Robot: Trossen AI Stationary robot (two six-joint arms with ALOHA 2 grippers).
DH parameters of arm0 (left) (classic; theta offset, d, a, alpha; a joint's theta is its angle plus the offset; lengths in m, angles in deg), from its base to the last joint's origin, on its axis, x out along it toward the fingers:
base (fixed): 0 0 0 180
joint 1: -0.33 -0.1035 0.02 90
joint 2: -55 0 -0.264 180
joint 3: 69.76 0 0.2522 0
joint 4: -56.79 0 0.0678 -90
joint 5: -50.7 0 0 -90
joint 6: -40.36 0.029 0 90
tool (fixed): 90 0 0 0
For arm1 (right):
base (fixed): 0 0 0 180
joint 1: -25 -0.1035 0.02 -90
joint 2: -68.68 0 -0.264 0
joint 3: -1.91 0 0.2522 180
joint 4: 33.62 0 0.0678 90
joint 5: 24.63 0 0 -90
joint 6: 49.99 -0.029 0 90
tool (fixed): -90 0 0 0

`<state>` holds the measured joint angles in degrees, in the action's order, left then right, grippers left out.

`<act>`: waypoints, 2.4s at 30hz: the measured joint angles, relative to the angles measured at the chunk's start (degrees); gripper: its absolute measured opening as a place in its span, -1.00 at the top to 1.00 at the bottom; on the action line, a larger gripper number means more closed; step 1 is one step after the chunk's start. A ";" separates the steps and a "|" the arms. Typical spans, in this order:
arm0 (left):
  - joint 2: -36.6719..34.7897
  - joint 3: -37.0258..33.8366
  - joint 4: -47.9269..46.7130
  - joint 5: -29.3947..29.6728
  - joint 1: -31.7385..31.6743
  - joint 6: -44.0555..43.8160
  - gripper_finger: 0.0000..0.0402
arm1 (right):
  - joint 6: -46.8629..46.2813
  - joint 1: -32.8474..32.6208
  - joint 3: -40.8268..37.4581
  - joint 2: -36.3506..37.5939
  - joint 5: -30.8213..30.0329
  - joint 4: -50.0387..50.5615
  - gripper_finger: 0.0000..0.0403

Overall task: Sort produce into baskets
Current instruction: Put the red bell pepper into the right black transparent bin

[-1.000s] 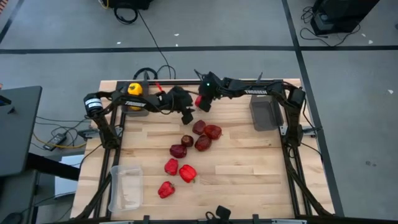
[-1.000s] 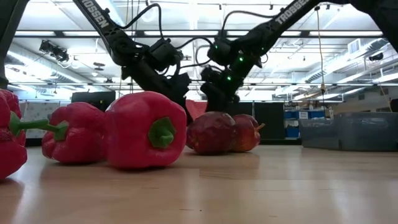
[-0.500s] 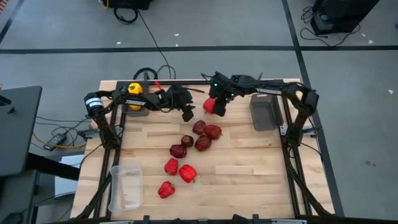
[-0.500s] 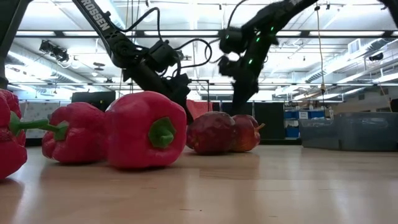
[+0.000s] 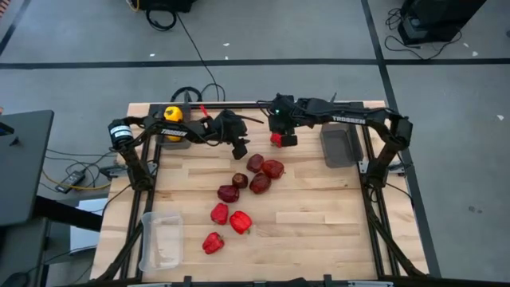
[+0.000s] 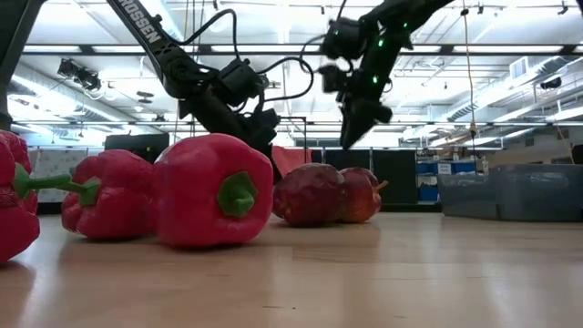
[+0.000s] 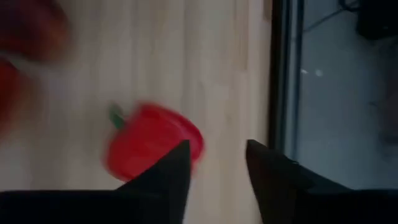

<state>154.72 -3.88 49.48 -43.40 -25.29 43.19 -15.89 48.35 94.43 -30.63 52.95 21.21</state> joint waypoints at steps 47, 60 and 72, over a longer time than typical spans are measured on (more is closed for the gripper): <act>0.02 0.00 4.49 0.65 0.24 -0.20 0.24 | 37.90 0.96 -6.40 -7.91 6.46 -6.14 -0.98; 0.02 0.00 4.34 0.62 0.26 1.44 0.24 | 19.39 2.31 -6.56 -10.27 6.14 -6.09 -0.79; 0.02 -0.02 19.31 -10.82 0.28 -1.82 0.24 | -0.87 0.92 -6.60 0.21 6.45 -11.24 -0.65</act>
<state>154.74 -3.90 68.79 -54.21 -25.01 41.37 -16.75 49.26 87.83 -30.42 59.40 9.97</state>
